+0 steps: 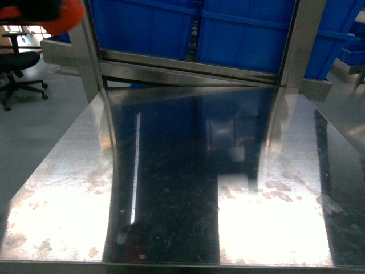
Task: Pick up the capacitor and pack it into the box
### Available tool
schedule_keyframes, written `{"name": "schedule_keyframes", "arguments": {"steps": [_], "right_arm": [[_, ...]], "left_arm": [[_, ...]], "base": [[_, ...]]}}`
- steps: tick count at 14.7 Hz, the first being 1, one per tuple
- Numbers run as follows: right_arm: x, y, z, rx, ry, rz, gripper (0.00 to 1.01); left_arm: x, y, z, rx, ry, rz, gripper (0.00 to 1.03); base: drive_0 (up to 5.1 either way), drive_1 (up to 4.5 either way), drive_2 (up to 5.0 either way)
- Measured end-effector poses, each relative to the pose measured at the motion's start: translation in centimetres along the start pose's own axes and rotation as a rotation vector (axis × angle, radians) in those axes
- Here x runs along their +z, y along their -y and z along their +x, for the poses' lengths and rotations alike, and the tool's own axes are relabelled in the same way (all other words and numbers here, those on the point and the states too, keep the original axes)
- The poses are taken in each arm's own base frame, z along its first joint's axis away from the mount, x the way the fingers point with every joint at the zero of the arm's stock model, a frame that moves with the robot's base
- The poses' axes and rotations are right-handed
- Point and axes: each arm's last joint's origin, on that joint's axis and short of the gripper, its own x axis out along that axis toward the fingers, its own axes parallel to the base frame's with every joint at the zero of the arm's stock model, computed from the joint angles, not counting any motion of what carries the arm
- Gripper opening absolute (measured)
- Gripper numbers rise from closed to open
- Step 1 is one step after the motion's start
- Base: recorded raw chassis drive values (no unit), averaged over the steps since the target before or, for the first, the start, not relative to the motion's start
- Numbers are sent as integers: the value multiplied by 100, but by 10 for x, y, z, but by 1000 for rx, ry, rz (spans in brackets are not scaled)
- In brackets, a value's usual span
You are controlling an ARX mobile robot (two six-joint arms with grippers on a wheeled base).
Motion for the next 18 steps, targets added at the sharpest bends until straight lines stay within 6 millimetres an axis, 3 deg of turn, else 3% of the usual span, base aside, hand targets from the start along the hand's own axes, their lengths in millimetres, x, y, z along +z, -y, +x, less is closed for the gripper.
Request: {"name": "schedule_keyframes", "arguments": {"steps": [1,2,3,5,9,18], "right_arm": [[0,0,0,0,0,0,98],[0,0,0,0,0,0,98],[0,0,0,0,0,0,98],[0,0,0,0,0,0,98],[0,0,0,0,0,0,98],[0,0,0,0,0,0,98]], "left_arm": [[26,-13,-52,19,59,4,44],[62,-17,-124,12,167,40,44],[63,-16,-124,133,15,25,44],[37,-20,-142,305,-152,49,44],[3,-17,-162,302,-172,64,44],[-20,-14,-179,302,-167,64,44]], "base": [[0,0,0],[0,0,0],[0,0,0],[0,0,0],[0,0,0],[0,0,0]]}}
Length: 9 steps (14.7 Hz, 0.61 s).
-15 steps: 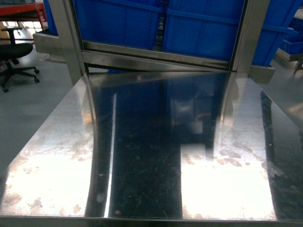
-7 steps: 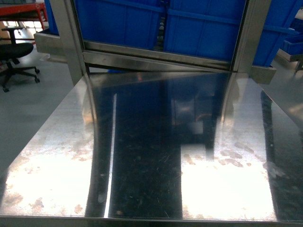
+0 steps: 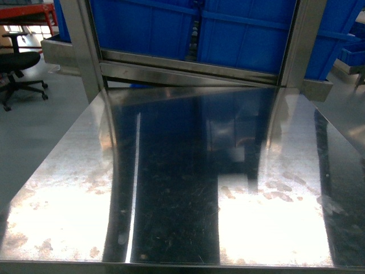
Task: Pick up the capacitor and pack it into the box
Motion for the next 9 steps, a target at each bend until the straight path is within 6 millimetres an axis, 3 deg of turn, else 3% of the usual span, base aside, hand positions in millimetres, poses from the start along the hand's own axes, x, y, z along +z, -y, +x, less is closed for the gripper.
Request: {"name": "schedule_keyframes", "arguments": {"steps": [9], "right_arm": [[0,0,0,0,0,0,98]], "left_arm": [[-20,0,-12,1,13,0,44]], "base": [[0,0,0]]}}
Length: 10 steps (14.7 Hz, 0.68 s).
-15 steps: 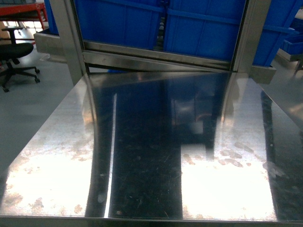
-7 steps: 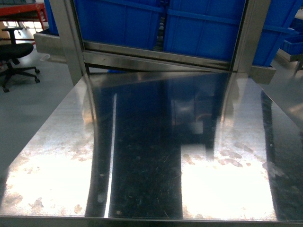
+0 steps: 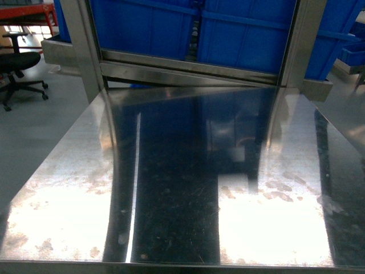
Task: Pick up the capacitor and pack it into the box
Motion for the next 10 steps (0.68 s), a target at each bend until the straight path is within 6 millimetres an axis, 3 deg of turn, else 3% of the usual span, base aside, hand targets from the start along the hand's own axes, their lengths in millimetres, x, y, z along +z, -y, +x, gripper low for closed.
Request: {"name": "schedule_keyframes", "arguments": {"steps": [2,3,10], "right_arm": [[0,0,0,0,-1,0,98],[0,0,0,-1,0,0,98],[0,0,0,0,0,0,98]], "left_arm": [[-6,0,-9,-4,-53,0,44],[0,0,-11,-3,14,0,44],[-3,0,-11,-1,-10,0,44]], "base": [[0,0,0],[0,0,0],[0,0,0]]}}
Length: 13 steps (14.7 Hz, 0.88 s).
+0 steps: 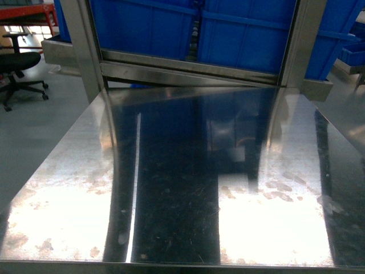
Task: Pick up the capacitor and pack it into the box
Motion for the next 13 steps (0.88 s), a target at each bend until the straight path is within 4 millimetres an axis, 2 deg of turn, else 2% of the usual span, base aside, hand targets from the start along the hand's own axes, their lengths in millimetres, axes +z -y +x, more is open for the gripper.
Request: {"name": "schedule_keyframes", "arguments": {"steps": [13], "right_arm": [[0,0,0,0,2,0,98]], "left_arm": [[0,0,0,0,3,0,44]], "base": [[0,0,0]]}}
